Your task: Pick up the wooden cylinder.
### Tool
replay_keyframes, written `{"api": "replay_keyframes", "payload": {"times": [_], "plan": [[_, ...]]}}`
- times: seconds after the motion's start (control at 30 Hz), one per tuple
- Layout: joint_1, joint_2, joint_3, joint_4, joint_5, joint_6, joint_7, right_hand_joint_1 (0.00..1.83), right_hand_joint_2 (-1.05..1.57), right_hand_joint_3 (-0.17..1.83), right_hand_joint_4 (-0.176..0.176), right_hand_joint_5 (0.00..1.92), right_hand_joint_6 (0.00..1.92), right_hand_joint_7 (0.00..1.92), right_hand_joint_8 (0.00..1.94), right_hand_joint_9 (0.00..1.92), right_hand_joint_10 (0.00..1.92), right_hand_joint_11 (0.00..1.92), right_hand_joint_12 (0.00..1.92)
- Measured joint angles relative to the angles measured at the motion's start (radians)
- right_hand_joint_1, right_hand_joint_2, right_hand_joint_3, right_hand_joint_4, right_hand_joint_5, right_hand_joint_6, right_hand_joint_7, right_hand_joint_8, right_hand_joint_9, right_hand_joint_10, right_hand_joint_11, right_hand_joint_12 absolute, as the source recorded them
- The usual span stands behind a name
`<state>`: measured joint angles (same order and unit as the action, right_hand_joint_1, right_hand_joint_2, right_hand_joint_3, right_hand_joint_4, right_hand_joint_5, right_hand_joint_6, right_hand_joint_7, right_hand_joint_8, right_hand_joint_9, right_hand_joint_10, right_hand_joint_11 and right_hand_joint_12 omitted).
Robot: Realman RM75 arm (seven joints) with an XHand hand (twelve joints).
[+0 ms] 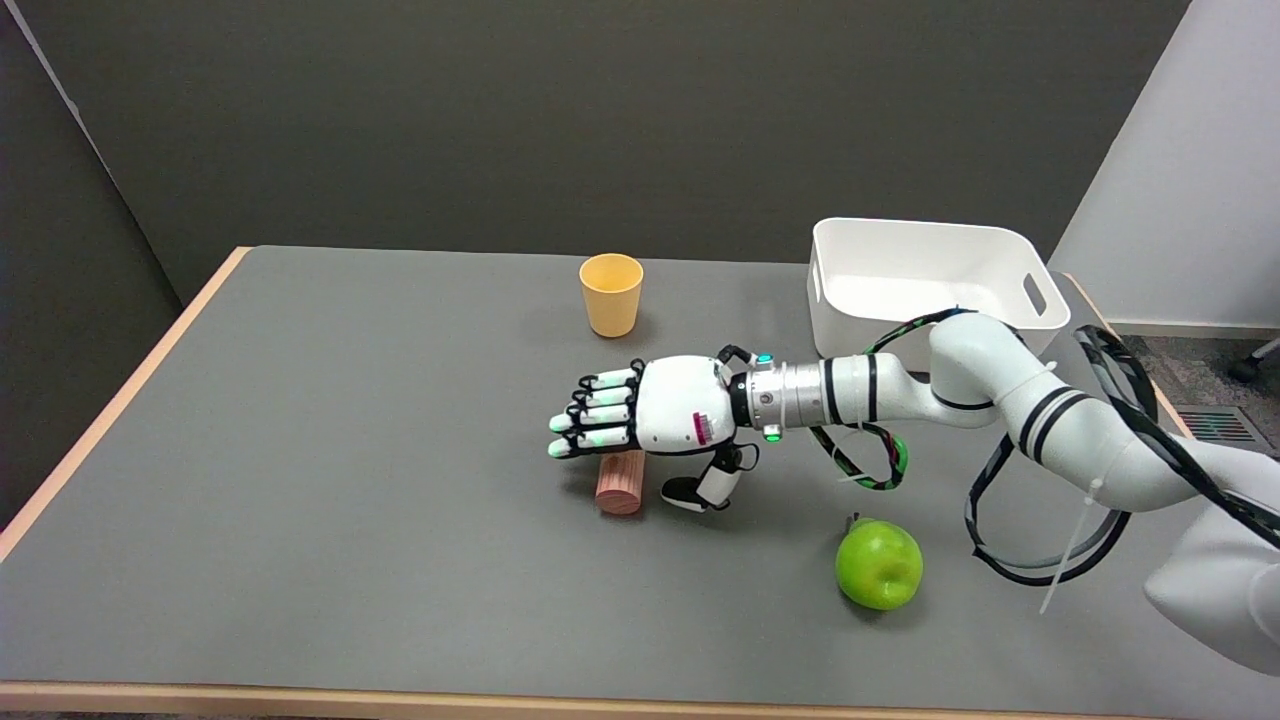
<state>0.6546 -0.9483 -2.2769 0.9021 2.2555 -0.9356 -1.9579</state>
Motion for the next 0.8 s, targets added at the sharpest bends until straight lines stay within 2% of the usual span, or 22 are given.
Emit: {"api": "replay_keyframes", "payload": {"times": [0.37, 0.6, 0.67, 0.73, 0.8], "plan": [[0.022, -0.034, -0.023, -0.037, 0.004, -0.007, -0.008, 0.86, 0.72, 0.97, 0.009, 0.05, 0.31, 0.03, 0.22, 0.06, 0.50, 0.00, 0.92], [0.036, -0.054, -0.037, -0.056, 0.005, -0.009, -0.010, 0.90, 0.79, 0.96, -0.003, 0.17, 0.40, 0.21, 0.28, 0.14, 0.56, 0.00, 0.97], [0.039, -0.059, -0.040, -0.061, 0.005, -0.010, -0.011, 0.92, 0.84, 0.91, -0.004, 0.18, 0.60, 0.26, 0.32, 0.20, 0.61, 0.00, 0.99], [0.041, -0.063, -0.042, -0.064, 0.005, -0.010, -0.011, 0.92, 0.88, 0.93, 0.016, 0.19, 1.12, 0.34, 0.66, 0.28, 0.76, 0.00, 1.14], [0.043, -0.066, -0.044, -0.068, 0.005, -0.010, -0.011, 0.93, 0.90, 0.91, 0.016, 0.19, 1.22, 0.36, 0.79, 0.30, 0.89, 0.00, 1.21]]}}
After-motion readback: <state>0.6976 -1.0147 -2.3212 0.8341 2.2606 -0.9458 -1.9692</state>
